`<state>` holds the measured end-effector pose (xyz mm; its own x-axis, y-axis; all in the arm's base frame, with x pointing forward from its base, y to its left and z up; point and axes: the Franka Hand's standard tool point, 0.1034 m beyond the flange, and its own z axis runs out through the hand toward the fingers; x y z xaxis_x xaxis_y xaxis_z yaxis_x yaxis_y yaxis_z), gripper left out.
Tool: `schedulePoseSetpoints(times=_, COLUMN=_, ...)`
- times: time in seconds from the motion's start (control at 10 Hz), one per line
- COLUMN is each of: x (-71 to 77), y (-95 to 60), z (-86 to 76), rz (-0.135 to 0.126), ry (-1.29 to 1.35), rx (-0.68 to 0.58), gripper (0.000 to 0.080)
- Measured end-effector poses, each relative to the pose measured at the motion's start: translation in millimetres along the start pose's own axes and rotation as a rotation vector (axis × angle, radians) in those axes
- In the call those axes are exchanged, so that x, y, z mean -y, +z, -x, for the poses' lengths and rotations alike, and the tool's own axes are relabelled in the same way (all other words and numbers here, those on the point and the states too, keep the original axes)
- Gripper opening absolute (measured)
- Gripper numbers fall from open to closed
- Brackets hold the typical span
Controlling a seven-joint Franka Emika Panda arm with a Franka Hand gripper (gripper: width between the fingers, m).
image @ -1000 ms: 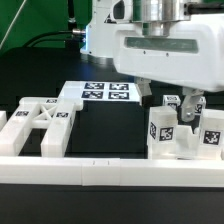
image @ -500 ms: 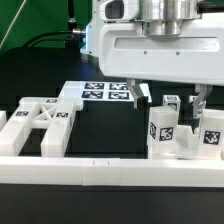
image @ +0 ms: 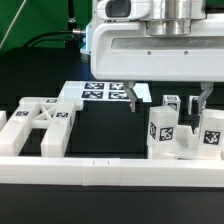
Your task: Assemble chair
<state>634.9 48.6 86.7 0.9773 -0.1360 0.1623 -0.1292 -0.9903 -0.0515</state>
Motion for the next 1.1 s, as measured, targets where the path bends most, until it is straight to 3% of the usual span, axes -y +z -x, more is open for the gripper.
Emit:
schedulePoseSetpoints(times=0.4, x=-2.8, y=4.3, z=0.1, rz=0.024, ry=-0.222, rx=-0.005, gripper=0.0649)
schedulePoseSetpoints(times=0.5, x=-3.1, y=4.3, z=0.1, rz=0.025, ry=-0.219, rx=-0.005, gripper=0.0515)
schedulePoseSetpoints(times=0.6, x=-3.2, y=4.3, z=0.1, rz=0.025, ry=-0.217, rx=-0.005, gripper=0.0515)
schedulePoseSetpoints(times=0.7, x=-3.2, y=4.4, z=0.1, rz=0.025, ry=-0.193, rx=-0.006, gripper=0.0358)
schedulePoseSetpoints(times=0.8, x=-3.2, y=4.4, z=0.1, rz=0.025, ry=-0.193, rx=-0.006, gripper=0.0284)
schedulePoseSetpoints(times=1.1, x=-2.5, y=4.1, z=-0.3, rz=0.016, ry=0.093, rx=-0.010, gripper=0.0284)
